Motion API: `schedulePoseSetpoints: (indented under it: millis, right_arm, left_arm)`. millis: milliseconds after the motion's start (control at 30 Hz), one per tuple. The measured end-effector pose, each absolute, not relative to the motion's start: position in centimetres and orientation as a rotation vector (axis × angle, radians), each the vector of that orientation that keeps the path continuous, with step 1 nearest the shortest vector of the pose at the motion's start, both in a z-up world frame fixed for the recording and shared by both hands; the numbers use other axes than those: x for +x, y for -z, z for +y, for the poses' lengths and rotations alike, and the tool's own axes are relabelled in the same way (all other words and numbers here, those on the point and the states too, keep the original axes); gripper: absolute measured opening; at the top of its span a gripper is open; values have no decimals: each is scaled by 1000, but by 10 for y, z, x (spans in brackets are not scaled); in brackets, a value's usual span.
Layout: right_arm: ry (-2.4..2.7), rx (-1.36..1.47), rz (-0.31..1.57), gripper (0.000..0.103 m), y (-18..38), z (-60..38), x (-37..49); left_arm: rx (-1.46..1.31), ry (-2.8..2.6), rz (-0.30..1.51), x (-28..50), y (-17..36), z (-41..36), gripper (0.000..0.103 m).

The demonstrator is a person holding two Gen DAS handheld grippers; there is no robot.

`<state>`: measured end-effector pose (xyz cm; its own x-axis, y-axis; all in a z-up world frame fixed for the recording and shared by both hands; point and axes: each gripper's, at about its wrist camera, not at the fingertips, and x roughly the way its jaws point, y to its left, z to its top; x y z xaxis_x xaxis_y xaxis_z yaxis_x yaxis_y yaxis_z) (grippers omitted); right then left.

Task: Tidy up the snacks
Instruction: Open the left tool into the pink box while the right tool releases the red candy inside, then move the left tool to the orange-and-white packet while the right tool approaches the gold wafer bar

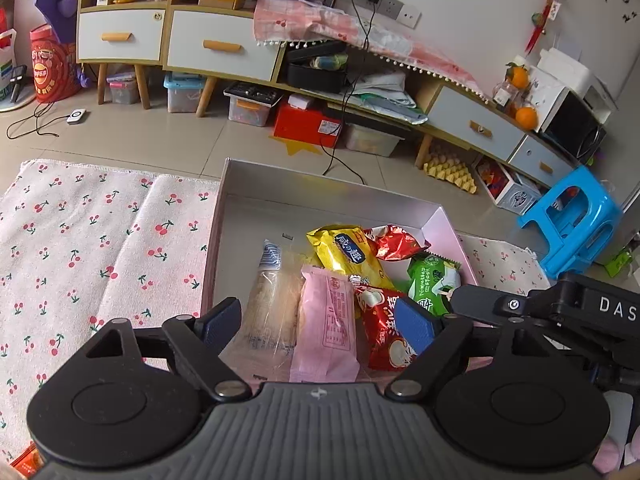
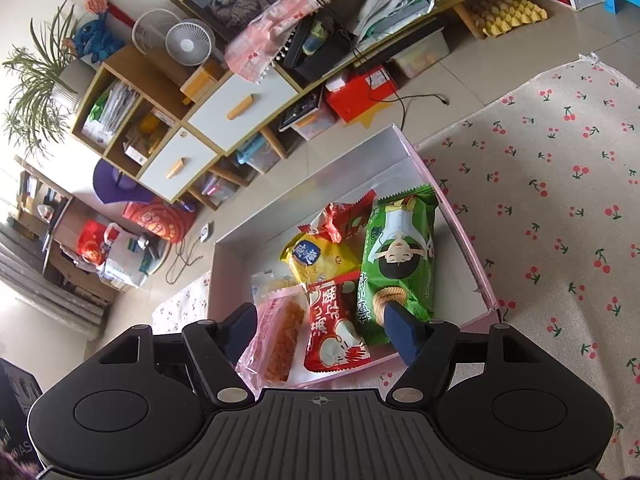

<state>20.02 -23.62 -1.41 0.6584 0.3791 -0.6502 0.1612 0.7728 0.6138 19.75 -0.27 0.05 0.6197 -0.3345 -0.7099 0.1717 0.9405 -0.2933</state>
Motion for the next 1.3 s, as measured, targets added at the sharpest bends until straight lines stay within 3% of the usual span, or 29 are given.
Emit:
schedulePoseSetpoints:
  millis: [200,533,1033,1300]
  right_arm:
    - [-102,637,866,83,-1,-239,183]
    - [-90,523,860,89,-19,-232,146]
    - [-103,376,826,94,-18,-212,112]
    - [-88,163,787,94,-5,-195,98]
  left_arm:
    - [-165,290,850,180,-10,-3,95]
    - [-106,243,858,150,-22,2,102]
    - [-19,170,855,117,-12,17,102]
    - [23,140,853,109,-2,31,102]
